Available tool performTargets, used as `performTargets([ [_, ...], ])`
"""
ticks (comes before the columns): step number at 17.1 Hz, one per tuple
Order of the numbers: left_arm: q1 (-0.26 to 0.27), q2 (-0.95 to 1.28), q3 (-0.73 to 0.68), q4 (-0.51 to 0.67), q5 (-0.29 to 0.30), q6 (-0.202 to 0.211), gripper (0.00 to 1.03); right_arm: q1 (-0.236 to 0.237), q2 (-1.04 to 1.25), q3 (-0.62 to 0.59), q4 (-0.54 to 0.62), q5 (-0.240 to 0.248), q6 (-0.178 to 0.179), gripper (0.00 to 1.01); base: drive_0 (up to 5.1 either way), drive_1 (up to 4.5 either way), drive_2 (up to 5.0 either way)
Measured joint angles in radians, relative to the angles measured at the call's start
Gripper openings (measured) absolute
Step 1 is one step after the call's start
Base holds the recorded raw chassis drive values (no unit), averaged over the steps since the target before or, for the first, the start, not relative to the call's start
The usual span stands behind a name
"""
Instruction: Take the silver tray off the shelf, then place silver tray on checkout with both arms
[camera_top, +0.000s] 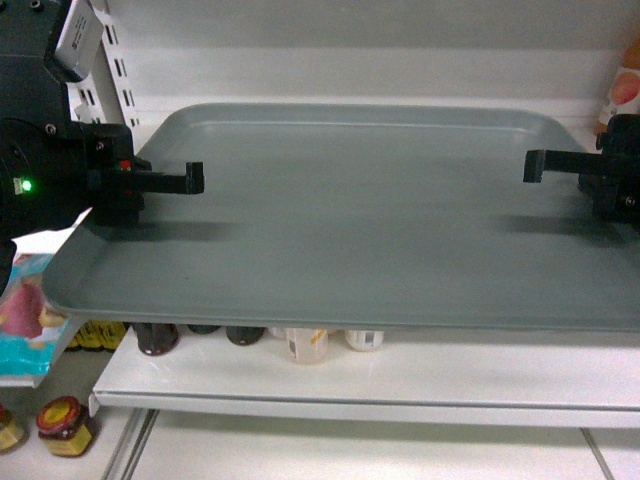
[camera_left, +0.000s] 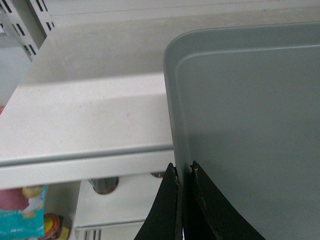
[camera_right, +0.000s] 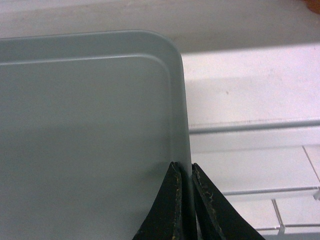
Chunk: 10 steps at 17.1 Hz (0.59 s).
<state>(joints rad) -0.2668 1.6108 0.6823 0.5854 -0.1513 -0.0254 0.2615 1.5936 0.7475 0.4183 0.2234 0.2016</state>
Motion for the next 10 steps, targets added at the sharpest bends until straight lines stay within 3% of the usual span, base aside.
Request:
performTargets([
  [10,-0.002,0.000,-0.002,-0.003,-0.002,0.003,0.04,0.000,0.000,-0.003,-0.004,-0.001,0.000,0.03,0.1,-4.16,4.3],
])
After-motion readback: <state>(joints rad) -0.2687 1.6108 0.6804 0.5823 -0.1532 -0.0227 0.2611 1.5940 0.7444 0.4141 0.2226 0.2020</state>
